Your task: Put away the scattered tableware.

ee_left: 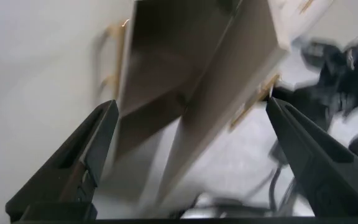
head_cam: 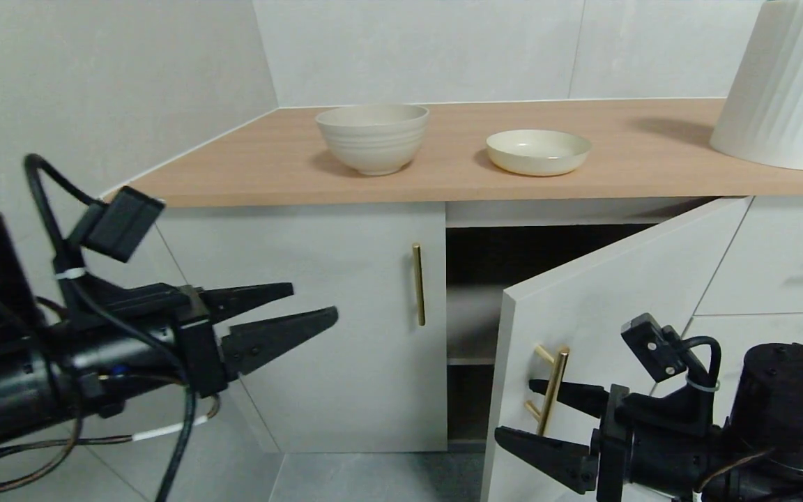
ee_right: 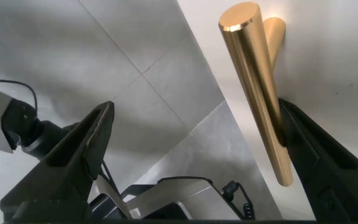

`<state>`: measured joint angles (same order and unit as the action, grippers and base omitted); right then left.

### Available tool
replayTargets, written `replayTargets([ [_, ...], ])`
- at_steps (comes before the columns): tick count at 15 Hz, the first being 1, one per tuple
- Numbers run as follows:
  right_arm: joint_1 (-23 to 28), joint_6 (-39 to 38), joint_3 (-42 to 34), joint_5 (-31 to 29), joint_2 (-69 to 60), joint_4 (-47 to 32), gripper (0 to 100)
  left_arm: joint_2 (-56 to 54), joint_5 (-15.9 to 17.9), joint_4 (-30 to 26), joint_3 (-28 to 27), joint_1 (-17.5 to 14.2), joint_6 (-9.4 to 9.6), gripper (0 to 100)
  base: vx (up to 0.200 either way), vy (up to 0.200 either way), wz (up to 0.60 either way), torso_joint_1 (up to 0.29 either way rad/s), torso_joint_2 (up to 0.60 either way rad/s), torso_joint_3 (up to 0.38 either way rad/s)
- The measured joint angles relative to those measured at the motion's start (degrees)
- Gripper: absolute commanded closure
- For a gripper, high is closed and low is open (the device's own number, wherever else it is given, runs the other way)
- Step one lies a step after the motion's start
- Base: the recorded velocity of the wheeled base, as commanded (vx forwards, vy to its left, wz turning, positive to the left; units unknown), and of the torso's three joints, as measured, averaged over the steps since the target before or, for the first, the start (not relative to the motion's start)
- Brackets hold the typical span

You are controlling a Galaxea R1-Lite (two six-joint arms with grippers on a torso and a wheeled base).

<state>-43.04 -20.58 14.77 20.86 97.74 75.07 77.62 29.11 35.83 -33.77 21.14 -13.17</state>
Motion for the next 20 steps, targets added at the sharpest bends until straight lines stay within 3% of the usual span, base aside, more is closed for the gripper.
replayTargets([
  [2,0.0,0.0,-0.3,0.0,-0.1,0.0,0,5.8,-3.1,5.7,1.3,4.5,-3.36,0,0.0,0.0,0.0,0.0,0.0,0.0],
  [3,0.0,0.0,-0.3,0.0,0.0,0.0,0,7.6,-3.3,6.2,1.5,5.7,-3.91,100,0.0,0.0,0.0,0.0,0.0,0.0],
  [11,0.2,-0.1,-0.3,-0.2,0.0,-0.3,0,14.7,-3.4,10.1,1.3,8.3,-4.38,100,0.0,0.0,0.0,0.0,0.0,0.0],
  [15,1.0,-0.3,-0.1,0.0,-0.5,-0.7,0,19.1,-1.2,14.4,-1.5,9.2,-4.4,100,0.0,0.0,0.0,0.0,0.0,0.0],
  [20,2.1,-0.4,-0.3,0.1,-1.4,-0.6,0,32.2,-0.8,22.4,-8.5,15.1,-4.89,100,0.0,0.0,0.0,0.0,0.0,0.0],
])
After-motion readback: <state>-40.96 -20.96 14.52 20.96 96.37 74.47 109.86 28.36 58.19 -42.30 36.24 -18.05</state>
